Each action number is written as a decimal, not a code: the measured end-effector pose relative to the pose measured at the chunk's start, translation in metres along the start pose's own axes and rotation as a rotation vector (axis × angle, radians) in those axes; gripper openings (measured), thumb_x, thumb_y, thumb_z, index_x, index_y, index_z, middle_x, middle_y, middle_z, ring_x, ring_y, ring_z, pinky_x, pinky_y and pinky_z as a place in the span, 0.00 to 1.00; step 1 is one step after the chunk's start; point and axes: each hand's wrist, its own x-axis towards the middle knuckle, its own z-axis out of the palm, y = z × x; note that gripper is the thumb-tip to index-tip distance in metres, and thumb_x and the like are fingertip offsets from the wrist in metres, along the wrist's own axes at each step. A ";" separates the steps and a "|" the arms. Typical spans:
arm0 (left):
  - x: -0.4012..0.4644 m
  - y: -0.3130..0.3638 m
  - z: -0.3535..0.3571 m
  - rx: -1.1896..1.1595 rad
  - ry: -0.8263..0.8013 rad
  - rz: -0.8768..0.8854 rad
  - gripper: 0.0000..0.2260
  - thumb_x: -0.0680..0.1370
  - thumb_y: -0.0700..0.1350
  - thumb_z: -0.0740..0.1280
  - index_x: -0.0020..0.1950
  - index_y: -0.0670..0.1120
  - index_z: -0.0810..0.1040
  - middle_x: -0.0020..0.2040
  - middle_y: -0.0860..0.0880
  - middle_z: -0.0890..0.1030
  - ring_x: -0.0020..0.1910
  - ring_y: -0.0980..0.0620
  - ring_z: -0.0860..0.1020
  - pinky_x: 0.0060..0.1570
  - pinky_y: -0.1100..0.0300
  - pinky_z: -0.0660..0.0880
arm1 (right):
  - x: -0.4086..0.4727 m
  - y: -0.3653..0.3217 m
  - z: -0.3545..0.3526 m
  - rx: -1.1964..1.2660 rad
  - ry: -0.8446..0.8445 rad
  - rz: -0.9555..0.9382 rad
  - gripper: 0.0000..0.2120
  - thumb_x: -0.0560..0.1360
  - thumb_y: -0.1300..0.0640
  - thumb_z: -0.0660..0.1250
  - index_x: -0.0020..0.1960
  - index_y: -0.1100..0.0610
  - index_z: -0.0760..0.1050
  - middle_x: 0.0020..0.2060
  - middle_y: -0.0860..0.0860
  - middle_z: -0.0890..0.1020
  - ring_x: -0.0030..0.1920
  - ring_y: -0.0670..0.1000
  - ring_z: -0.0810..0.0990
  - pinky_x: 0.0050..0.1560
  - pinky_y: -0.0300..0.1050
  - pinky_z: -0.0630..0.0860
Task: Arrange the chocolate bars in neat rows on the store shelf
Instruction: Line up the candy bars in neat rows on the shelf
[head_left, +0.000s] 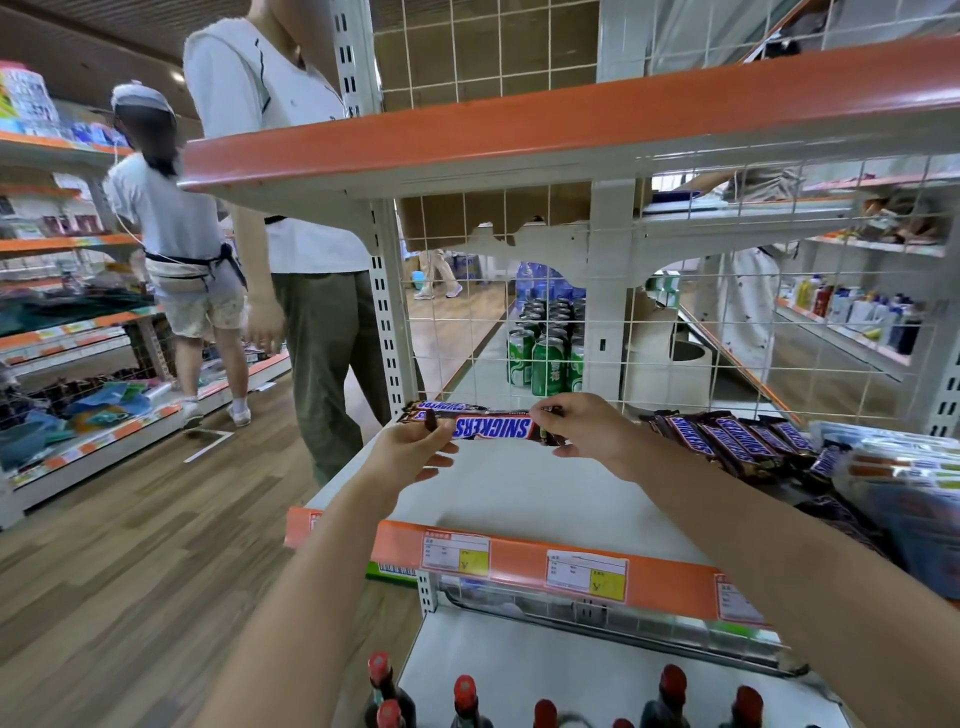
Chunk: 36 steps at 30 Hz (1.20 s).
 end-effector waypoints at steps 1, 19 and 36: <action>0.001 -0.001 0.000 -0.037 0.006 -0.001 0.11 0.76 0.51 0.67 0.48 0.43 0.80 0.45 0.47 0.83 0.43 0.52 0.81 0.50 0.59 0.77 | 0.001 0.000 0.001 0.004 -0.001 -0.001 0.07 0.78 0.54 0.64 0.53 0.56 0.75 0.47 0.54 0.78 0.47 0.50 0.75 0.46 0.41 0.77; 0.013 -0.016 -0.017 -0.095 0.095 -0.062 0.10 0.73 0.47 0.70 0.38 0.40 0.80 0.33 0.47 0.79 0.33 0.53 0.76 0.48 0.58 0.78 | 0.018 0.011 0.024 0.026 0.013 0.063 0.11 0.77 0.53 0.66 0.54 0.60 0.77 0.46 0.54 0.79 0.47 0.50 0.75 0.40 0.37 0.77; 0.095 -0.036 -0.059 0.243 0.206 -0.219 0.08 0.76 0.44 0.69 0.42 0.39 0.82 0.33 0.48 0.80 0.26 0.54 0.66 0.21 0.66 0.61 | 0.112 0.034 0.091 0.030 0.120 0.269 0.03 0.74 0.63 0.69 0.43 0.58 0.75 0.41 0.55 0.76 0.36 0.52 0.75 0.29 0.41 0.73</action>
